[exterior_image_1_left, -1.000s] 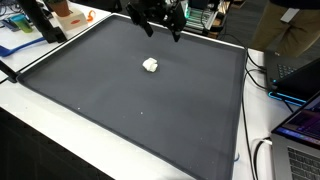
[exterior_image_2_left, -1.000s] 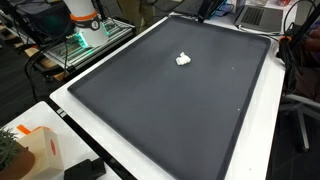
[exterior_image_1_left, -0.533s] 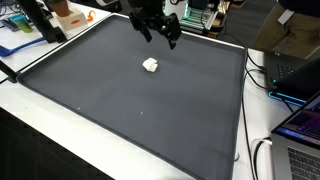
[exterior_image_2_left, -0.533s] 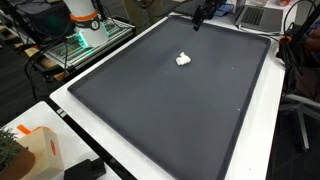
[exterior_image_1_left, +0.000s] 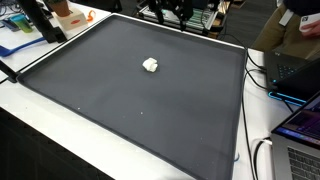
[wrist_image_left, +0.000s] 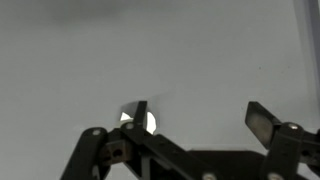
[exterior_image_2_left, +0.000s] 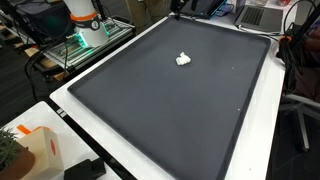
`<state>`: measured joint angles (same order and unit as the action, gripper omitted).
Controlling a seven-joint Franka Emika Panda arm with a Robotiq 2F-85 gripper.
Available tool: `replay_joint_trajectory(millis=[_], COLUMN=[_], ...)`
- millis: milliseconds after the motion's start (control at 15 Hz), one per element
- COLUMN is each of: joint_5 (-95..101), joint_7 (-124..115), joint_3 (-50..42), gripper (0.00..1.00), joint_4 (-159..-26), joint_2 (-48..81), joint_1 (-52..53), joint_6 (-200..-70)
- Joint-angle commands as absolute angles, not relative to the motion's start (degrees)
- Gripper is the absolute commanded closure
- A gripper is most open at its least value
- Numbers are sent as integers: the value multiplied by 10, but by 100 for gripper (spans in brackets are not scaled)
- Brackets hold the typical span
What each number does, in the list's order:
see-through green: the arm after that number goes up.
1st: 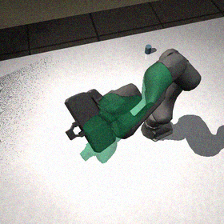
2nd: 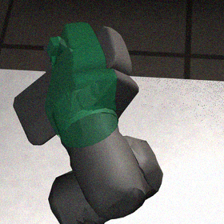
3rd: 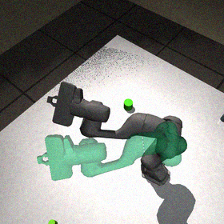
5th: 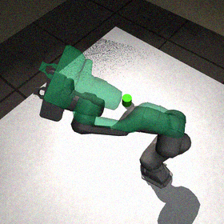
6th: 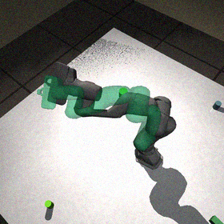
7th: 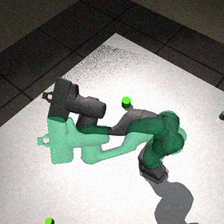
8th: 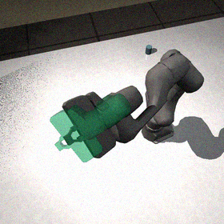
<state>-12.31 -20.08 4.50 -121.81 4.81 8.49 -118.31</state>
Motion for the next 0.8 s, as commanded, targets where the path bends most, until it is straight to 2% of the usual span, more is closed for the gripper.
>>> replay_joint_trajectory(millis=[0,67,133,333,733], joint_5=[-117,-118,-121,-122,-148], joint_7=[-174,-153,-182,-162,-140], joint_3=[46,43,52,50,56], gripper=[0,0,0,0,0], joint_4=[-1356,-1382,-1303,-1358,-1390], joint_2=[-96,-128,-46,-113,-146], joint_1=[71,65,69,60,71], joint_6=[-1196,-1200,-1182,-1182,-1181])
